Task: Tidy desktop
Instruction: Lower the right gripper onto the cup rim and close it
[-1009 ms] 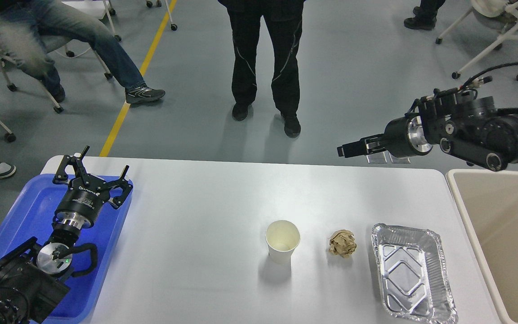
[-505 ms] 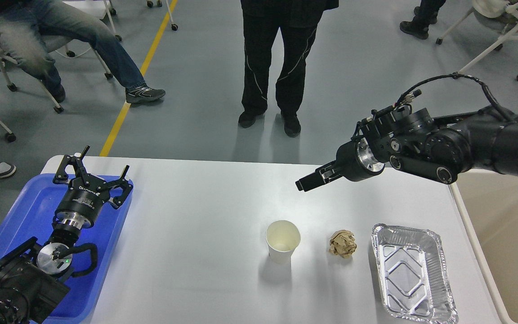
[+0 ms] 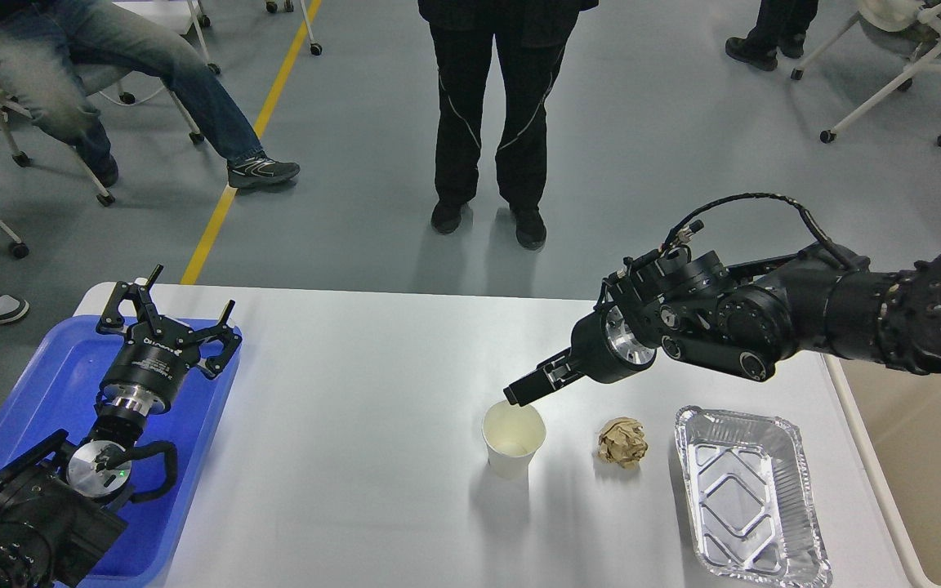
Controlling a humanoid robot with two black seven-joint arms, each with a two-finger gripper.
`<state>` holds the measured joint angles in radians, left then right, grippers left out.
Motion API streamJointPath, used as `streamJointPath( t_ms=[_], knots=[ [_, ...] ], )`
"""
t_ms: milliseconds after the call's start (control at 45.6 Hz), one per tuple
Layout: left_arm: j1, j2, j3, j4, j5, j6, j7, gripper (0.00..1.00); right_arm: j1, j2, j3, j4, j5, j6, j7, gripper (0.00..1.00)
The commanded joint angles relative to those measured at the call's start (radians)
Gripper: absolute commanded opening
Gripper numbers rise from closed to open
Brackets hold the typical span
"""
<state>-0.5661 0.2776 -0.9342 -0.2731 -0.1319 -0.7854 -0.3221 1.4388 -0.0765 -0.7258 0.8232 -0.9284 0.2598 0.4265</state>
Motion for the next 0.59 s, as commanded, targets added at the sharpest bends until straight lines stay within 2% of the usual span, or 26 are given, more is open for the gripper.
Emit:
streamJointPath(
  t_ms=[0, 570],
  knots=[
    [0.000, 0.000, 0.000, 0.000, 0.000, 0.000, 0.000, 1.00, -0.083, 0.034, 0.000, -0.067, -0.001, -0.005, 0.000, 1.00],
    [0.000, 0.000, 0.000, 0.000, 0.000, 0.000, 0.000, 1.00, -0.195, 0.034, 0.005, -0.141, 0.002, -0.067, 0.000, 0.98]
  ],
)
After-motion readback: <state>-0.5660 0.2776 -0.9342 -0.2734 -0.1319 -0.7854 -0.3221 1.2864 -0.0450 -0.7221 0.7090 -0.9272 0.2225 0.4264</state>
